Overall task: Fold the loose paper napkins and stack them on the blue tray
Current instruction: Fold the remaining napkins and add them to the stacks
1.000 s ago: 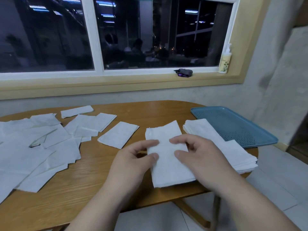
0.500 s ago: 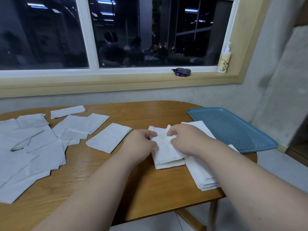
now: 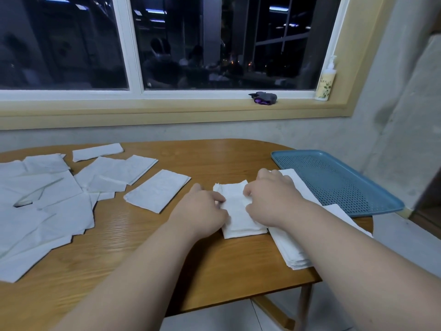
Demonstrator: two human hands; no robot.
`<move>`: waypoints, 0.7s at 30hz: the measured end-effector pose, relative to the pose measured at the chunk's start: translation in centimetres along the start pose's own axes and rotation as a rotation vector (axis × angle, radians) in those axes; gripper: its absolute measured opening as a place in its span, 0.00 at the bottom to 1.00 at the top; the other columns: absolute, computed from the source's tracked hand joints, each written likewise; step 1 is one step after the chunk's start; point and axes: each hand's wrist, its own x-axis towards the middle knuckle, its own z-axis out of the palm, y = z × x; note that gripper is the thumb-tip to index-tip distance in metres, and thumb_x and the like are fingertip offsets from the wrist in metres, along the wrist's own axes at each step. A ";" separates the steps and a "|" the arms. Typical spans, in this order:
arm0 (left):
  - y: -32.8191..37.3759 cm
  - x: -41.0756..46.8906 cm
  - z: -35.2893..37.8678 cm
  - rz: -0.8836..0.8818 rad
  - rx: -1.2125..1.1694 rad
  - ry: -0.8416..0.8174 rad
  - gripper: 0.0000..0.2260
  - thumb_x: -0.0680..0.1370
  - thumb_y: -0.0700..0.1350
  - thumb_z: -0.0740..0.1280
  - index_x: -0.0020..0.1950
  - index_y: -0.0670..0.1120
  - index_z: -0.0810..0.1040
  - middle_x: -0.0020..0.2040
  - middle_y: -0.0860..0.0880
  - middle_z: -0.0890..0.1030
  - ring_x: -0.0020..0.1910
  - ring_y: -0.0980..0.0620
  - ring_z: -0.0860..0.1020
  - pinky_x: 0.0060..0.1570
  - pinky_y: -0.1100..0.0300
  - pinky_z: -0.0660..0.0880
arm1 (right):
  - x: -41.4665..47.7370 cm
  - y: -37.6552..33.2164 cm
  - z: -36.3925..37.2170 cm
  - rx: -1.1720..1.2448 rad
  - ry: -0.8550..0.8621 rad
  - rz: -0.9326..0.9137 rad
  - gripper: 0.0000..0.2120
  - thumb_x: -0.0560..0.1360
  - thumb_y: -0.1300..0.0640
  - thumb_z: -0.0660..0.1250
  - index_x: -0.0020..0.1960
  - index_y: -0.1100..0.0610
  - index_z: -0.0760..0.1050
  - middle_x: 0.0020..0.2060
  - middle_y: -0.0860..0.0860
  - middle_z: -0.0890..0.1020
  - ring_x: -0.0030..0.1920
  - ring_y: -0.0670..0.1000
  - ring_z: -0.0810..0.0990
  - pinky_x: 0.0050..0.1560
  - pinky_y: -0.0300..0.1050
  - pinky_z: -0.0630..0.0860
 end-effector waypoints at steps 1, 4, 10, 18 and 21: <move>-0.2 -0.4 -0.2 0.005 -0.002 0.021 0.20 0.75 0.50 0.65 0.68 0.58 0.76 0.58 0.54 0.67 0.50 0.56 0.77 0.54 0.59 0.73 | -0.2 -0.3 -0.1 0.014 0.025 -0.007 0.15 0.75 0.55 0.61 0.60 0.46 0.78 0.55 0.50 0.70 0.59 0.55 0.67 0.61 0.50 0.64; -1.1 -2.0 -1.1 -0.015 -0.047 0.088 0.18 0.76 0.52 0.64 0.66 0.59 0.76 0.57 0.55 0.67 0.53 0.57 0.76 0.56 0.58 0.73 | -1.1 -2.0 -0.4 0.075 0.069 -0.052 0.16 0.77 0.55 0.61 0.62 0.46 0.78 0.57 0.49 0.73 0.60 0.54 0.68 0.63 0.50 0.66; -5.7 -7.8 -3.9 -0.090 0.003 0.225 0.18 0.78 0.58 0.62 0.68 0.61 0.73 0.58 0.58 0.67 0.47 0.58 0.72 0.49 0.60 0.68 | -2.1 -8.5 0.1 0.213 0.067 -0.214 0.14 0.80 0.49 0.61 0.63 0.46 0.78 0.59 0.48 0.75 0.63 0.52 0.69 0.62 0.48 0.71; -11.9 -14.3 -5.9 -0.149 -0.038 0.379 0.13 0.78 0.59 0.63 0.61 0.62 0.76 0.57 0.64 0.68 0.50 0.61 0.76 0.45 0.65 0.70 | 1.6 -16.5 2.8 0.274 0.045 -0.215 0.13 0.78 0.49 0.61 0.58 0.48 0.79 0.53 0.46 0.76 0.58 0.51 0.73 0.52 0.50 0.76; -13.2 -14.2 -6.4 -0.170 -0.062 0.402 0.13 0.78 0.58 0.62 0.61 0.62 0.76 0.57 0.64 0.68 0.50 0.61 0.76 0.42 0.67 0.67 | 3.0 -17.8 3.4 0.305 0.077 -0.134 0.11 0.78 0.48 0.62 0.57 0.47 0.79 0.53 0.46 0.76 0.55 0.51 0.75 0.50 0.50 0.77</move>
